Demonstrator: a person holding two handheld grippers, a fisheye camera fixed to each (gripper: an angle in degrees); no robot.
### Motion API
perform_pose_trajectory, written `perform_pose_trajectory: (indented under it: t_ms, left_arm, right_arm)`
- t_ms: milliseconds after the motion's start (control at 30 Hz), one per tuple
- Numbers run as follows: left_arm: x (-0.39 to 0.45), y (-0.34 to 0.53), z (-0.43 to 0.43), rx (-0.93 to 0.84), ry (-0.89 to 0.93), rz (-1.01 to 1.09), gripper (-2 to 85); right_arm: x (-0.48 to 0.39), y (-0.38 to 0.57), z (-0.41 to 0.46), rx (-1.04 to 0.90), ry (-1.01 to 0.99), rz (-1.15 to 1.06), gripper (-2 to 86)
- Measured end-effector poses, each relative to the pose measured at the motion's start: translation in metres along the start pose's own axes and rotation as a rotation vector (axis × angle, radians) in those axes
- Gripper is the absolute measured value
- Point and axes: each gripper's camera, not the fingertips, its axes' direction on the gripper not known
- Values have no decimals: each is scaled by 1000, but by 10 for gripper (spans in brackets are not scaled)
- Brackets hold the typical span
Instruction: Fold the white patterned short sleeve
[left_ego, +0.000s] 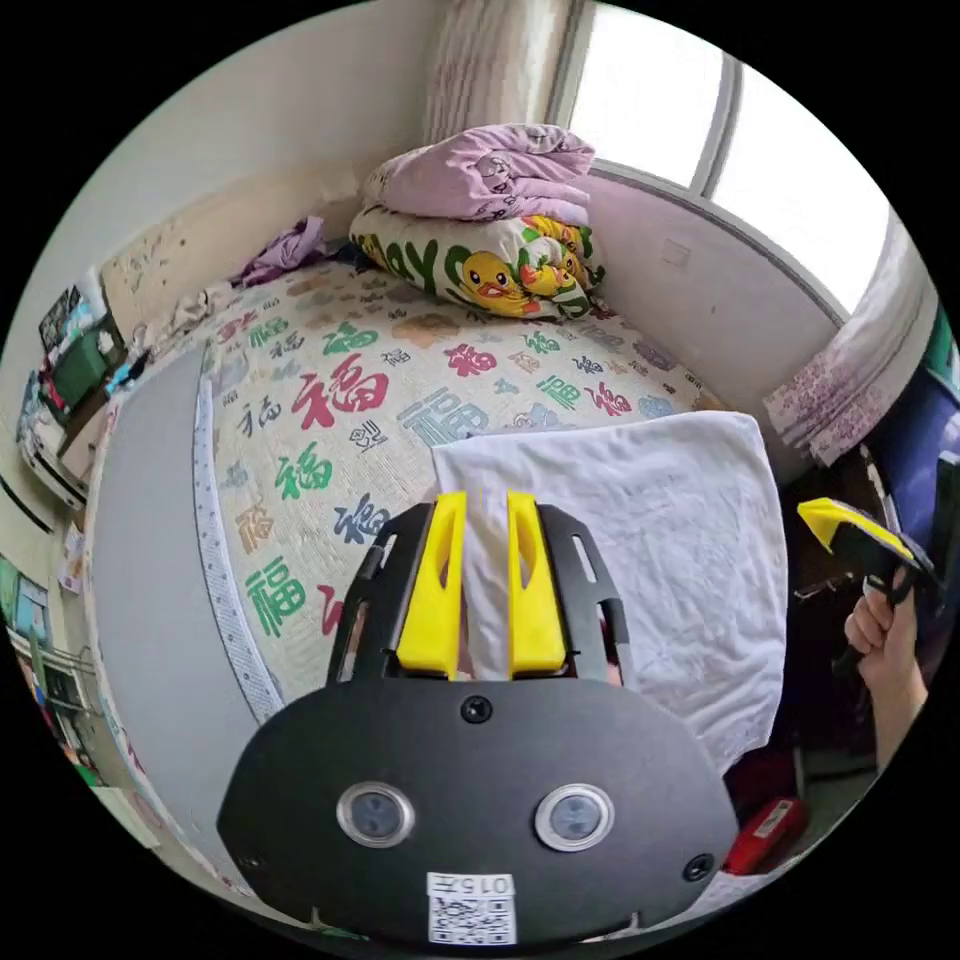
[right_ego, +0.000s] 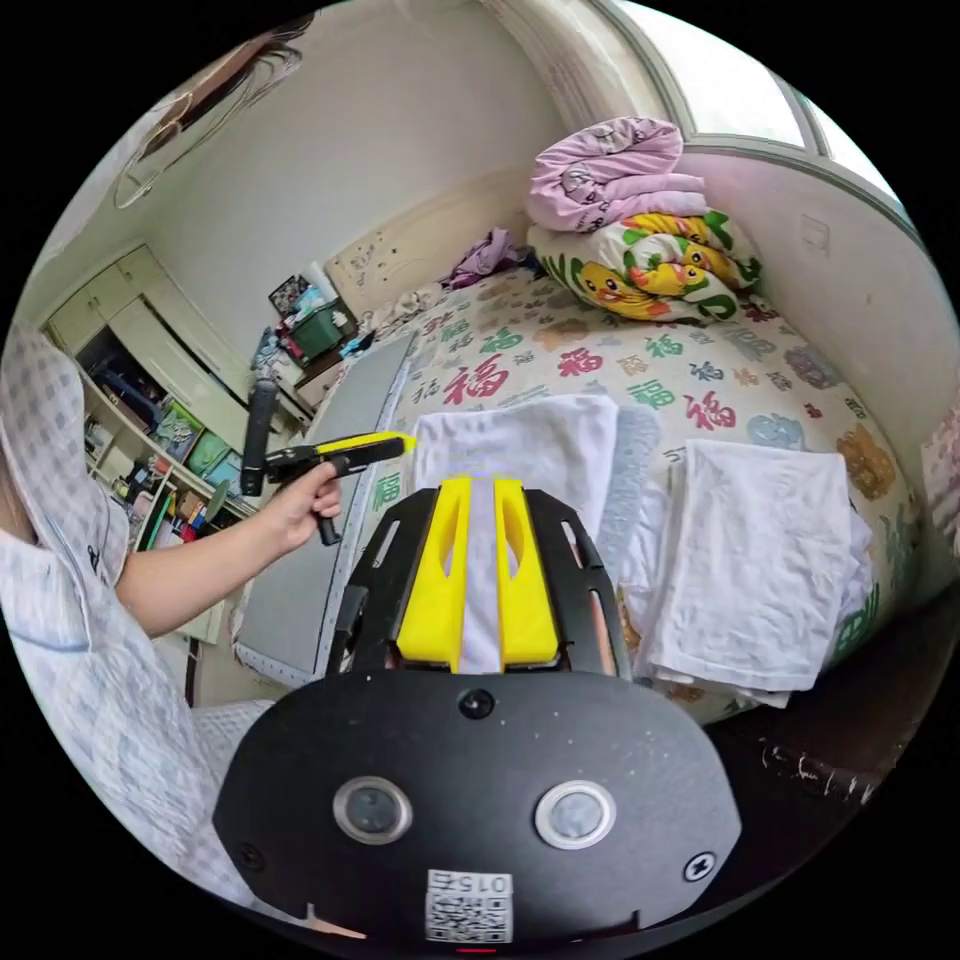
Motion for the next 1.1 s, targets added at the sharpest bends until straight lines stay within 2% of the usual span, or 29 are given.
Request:
perform_pose_trajectory:
  t_ms: [133,200,267,367,533,700,800,900,967,1033,1100]
  left_arm:
    - [-31,-6,5,-64,115,-118,116]
    - [-36,-1,-17,-3,201,-110,91]
    - [-34,5,-44,63,168,-108,55]
    - [-19,15,-87,89,177,-26,26]
    - [20,37,-139,121,383,137,2]
    - [51,54,-168,88,377,236,0]
    - [53,55,-185,79,383,292,7]
    - [42,53,-205,46,408,335,41]
    - [22,47,-221,12,425,287,62]
    - [-7,36,-244,54,449,199,69]
    - [-40,13,-275,141,362,105,76]
  right_arm:
    - [-6,-5,17,-7,-38,-5,46]
    - [-8,-7,24,-16,-53,-5,41]
    - [-10,-11,32,-38,-66,-2,37]
    - [-14,-18,38,-34,-81,-9,37]
    - [-14,-28,46,-29,-82,12,64]
    - [6,-29,66,-98,-135,85,99]
    - [27,-29,77,-109,-171,159,83]
    - [48,-27,89,-146,-220,233,30]
    - [59,-23,85,-131,-247,286,16]
    - [62,-19,73,-106,-206,289,10]
    - [65,-15,62,-95,-169,304,7]
